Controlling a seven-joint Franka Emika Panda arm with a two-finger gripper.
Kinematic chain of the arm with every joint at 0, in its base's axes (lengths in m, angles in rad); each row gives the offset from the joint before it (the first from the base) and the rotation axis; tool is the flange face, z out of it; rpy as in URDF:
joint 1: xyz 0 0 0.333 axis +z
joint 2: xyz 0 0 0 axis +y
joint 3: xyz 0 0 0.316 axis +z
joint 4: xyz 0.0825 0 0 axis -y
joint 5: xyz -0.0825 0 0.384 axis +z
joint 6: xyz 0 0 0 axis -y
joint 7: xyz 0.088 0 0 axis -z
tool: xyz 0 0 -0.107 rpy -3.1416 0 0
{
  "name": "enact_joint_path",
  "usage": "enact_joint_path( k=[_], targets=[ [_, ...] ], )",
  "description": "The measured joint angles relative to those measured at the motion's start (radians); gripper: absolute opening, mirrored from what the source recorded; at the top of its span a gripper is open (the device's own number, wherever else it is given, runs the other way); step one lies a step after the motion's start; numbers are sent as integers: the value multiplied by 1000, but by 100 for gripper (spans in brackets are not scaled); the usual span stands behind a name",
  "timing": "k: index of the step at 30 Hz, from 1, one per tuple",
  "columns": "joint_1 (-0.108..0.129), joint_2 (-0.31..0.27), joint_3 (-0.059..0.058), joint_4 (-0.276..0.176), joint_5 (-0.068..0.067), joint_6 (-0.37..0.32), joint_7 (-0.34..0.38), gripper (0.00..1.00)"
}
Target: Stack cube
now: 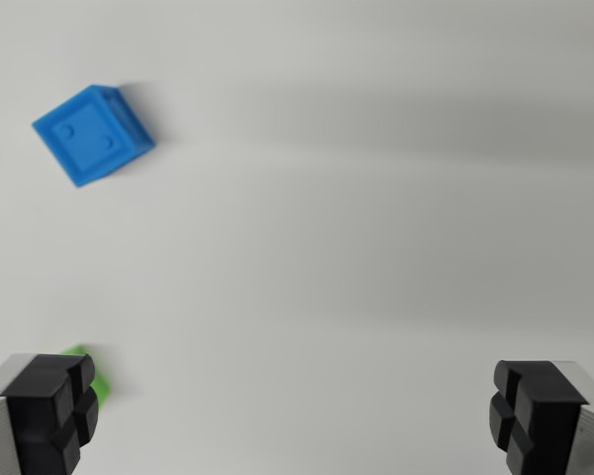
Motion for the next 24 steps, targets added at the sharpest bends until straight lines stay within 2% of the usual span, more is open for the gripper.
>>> enact_joint_path(
  k=[11,24],
  targets=[
    [10,-17,5,-47,0,27,-7,100],
    [27,-47,18,-132,0,76,-20,100]
  ],
)
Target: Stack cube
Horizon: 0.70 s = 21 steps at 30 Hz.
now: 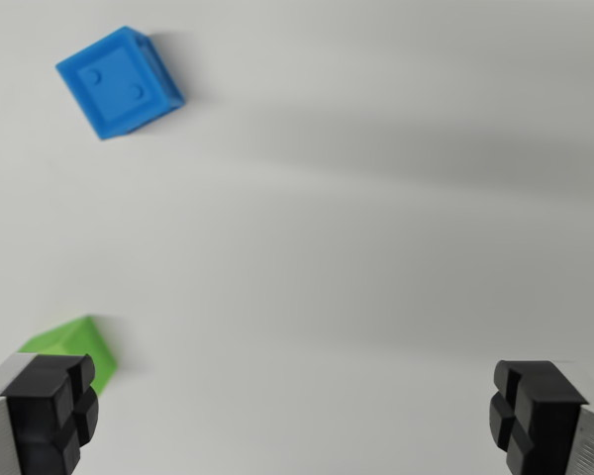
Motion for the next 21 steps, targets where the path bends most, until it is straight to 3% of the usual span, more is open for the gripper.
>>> enact_joint_path(
  k=[21],
  targets=[
    [39,-44,28,-156,2,102,-25,100]
  ],
)
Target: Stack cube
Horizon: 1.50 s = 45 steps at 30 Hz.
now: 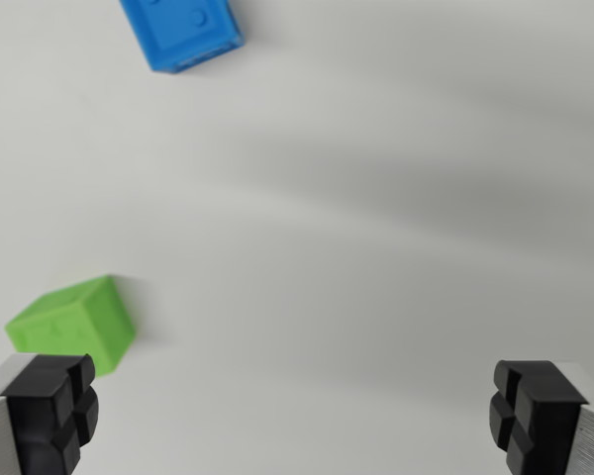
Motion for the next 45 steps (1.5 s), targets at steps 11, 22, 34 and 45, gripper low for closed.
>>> enact_joint_path(
  k=[11,22,34,45],
  targets=[
    [28,-17,19,-89,2,65,-13,100],
    [61,-22,43,-175,7,138,-25,100],
    [100,-20,70,-258,11,217,-32,100],
    [141,5,101,-324,13,300,-33,100]
  ],
)
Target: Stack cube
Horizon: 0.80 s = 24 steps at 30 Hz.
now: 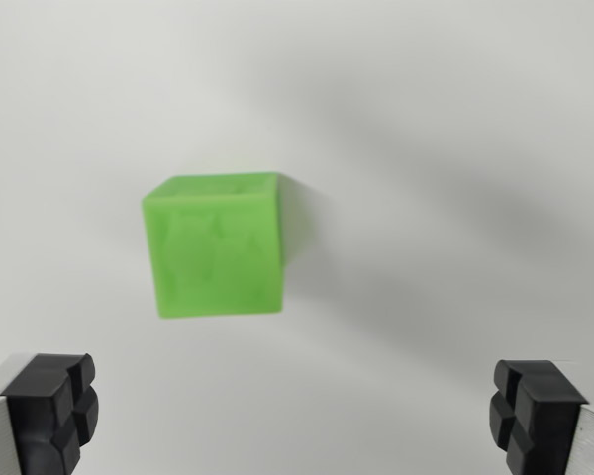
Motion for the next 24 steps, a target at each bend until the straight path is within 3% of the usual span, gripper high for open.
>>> enact_joint_path(
  k=[11,16,24],
  targets=[
    [40,45,29,-46,-3,85,7,100],
    [41,107,23,-45,-26,143,23,100],
    [52,215,0,-35,-74,237,58,100]
  ],
)
